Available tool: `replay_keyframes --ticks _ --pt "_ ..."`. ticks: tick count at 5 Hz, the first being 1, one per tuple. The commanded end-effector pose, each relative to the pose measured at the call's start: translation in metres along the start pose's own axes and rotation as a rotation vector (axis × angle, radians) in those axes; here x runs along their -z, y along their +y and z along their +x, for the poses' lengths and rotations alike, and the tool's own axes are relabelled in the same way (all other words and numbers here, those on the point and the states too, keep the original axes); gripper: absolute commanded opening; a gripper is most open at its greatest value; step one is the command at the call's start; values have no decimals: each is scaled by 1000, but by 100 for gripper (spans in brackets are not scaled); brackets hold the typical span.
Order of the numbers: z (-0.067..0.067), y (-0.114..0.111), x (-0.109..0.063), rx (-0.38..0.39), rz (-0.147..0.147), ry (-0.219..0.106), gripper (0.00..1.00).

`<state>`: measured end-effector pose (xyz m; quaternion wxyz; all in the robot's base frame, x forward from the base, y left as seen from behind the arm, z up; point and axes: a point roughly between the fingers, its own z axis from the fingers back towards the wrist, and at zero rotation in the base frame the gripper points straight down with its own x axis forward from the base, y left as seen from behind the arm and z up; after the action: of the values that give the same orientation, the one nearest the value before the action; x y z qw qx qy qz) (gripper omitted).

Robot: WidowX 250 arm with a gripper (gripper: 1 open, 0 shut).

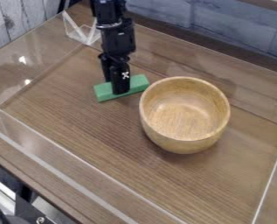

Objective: Put green object into wooden bowl

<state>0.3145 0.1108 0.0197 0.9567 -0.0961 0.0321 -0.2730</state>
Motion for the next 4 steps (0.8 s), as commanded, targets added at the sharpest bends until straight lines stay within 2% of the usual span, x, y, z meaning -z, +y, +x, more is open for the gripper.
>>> replay_keyframes --ticks 1,2,4 --pt "-7 -5 -6 -81 3 -22 0" --pt "-7 -15 -8 -133 -11 -27 0" --pt "-11 -23 -2 61 -22 36 0"
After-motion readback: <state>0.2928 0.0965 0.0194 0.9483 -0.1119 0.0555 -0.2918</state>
